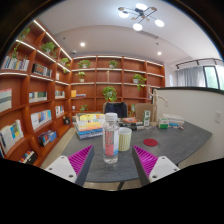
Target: Pour water
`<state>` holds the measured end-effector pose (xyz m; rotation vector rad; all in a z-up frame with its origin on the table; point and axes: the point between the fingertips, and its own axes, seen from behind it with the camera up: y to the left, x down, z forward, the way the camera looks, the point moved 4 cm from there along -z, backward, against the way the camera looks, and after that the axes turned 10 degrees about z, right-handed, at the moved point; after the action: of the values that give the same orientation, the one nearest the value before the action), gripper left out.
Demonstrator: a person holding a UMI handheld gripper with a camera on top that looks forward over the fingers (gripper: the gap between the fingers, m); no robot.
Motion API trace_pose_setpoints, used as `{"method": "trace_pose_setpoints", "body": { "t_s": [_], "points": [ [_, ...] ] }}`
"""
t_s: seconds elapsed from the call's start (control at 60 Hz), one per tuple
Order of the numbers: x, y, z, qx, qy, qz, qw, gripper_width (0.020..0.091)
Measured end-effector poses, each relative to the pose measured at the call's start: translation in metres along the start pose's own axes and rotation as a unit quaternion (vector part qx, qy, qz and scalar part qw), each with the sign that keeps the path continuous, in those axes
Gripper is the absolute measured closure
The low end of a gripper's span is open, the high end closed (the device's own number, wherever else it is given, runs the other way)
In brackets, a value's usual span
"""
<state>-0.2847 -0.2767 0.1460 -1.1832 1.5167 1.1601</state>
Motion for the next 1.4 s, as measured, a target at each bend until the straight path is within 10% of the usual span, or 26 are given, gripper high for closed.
{"method": "trace_pose_setpoints", "body": {
  "t_s": [0.5, 0.65, 0.833, 1.2, 1.4],
  "points": [
    [0.035, 0.021, 0.157, -0.011, 0.007, -0.017, 1.000, 0.0320],
    [0.037, 0.022, 0.174, -0.015, 0.008, -0.037, 0.999, 0.0585],
    [0.035, 0.028, 0.173, -0.043, -0.008, -0.043, 0.998, 0.0727],
    [0.004, 0.063, 0.176, -0.103, 0.002, 0.103, 0.989, 0.0726],
    [-0.033, 0.092, 0.200, -0.189, 0.001, 0.426, 0.885, 0.0725]
  ]
}}
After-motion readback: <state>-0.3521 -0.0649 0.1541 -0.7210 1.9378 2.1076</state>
